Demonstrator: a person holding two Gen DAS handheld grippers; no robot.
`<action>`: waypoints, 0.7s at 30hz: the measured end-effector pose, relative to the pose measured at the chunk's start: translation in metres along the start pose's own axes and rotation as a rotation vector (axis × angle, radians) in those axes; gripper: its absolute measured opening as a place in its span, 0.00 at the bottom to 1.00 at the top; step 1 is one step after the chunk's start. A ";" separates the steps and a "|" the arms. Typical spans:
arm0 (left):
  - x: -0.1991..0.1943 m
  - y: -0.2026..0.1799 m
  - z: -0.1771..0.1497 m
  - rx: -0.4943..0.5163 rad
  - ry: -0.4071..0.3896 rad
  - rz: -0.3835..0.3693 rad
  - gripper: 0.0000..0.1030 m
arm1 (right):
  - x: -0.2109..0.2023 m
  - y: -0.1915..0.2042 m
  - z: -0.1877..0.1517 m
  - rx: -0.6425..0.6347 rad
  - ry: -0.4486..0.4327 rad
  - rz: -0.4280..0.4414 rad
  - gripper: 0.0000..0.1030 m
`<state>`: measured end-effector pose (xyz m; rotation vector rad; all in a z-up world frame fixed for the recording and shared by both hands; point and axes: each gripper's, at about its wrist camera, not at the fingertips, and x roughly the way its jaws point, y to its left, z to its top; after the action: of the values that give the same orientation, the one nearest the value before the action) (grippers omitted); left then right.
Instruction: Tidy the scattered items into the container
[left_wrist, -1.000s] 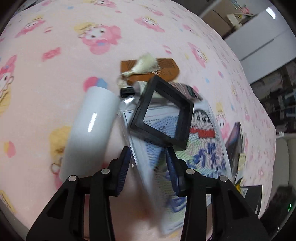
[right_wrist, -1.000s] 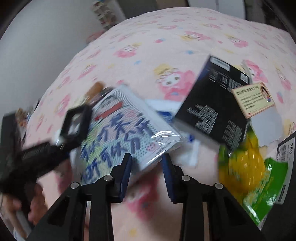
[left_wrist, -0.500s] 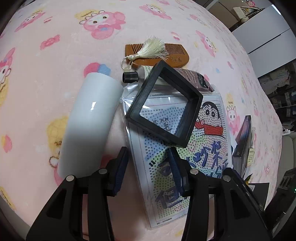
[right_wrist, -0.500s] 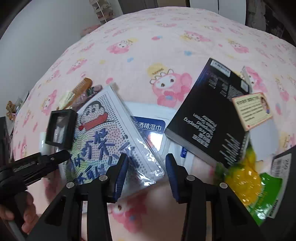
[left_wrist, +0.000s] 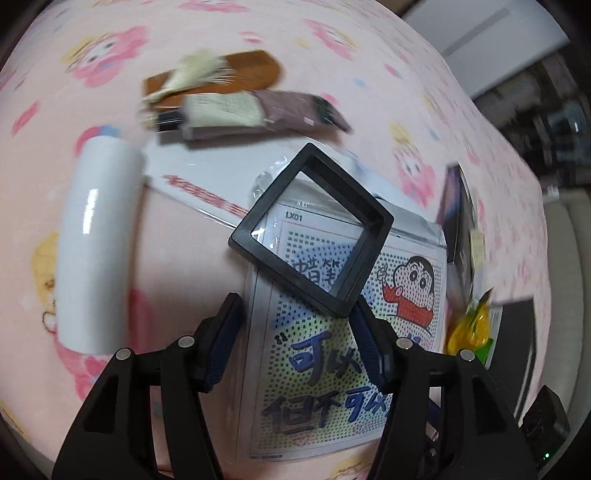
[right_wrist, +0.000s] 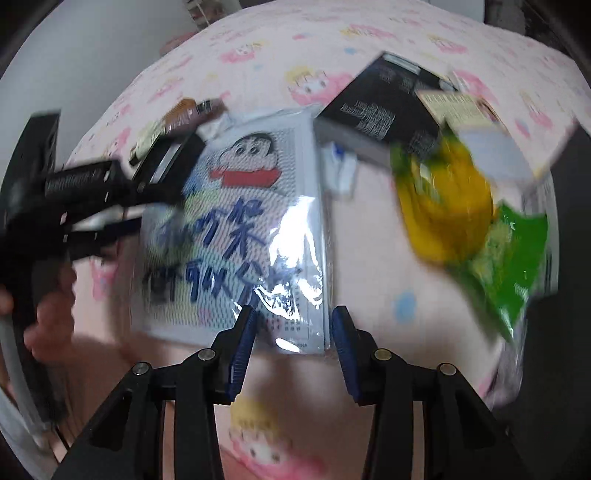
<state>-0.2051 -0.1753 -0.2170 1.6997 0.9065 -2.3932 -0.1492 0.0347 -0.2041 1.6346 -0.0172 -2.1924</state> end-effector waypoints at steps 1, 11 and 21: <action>-0.002 0.002 -0.001 -0.012 -0.004 -0.008 0.58 | -0.002 -0.002 -0.005 0.009 0.002 0.000 0.38; -0.025 0.042 -0.004 -0.200 -0.090 0.061 0.45 | 0.003 -0.001 0.030 0.025 -0.051 -0.025 0.38; -0.007 0.019 -0.008 -0.063 0.040 0.002 0.52 | 0.018 0.001 0.039 0.036 -0.048 -0.017 0.40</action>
<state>-0.1886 -0.1892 -0.2204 1.7311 0.9748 -2.3113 -0.1890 0.0190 -0.2081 1.6064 -0.0566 -2.2563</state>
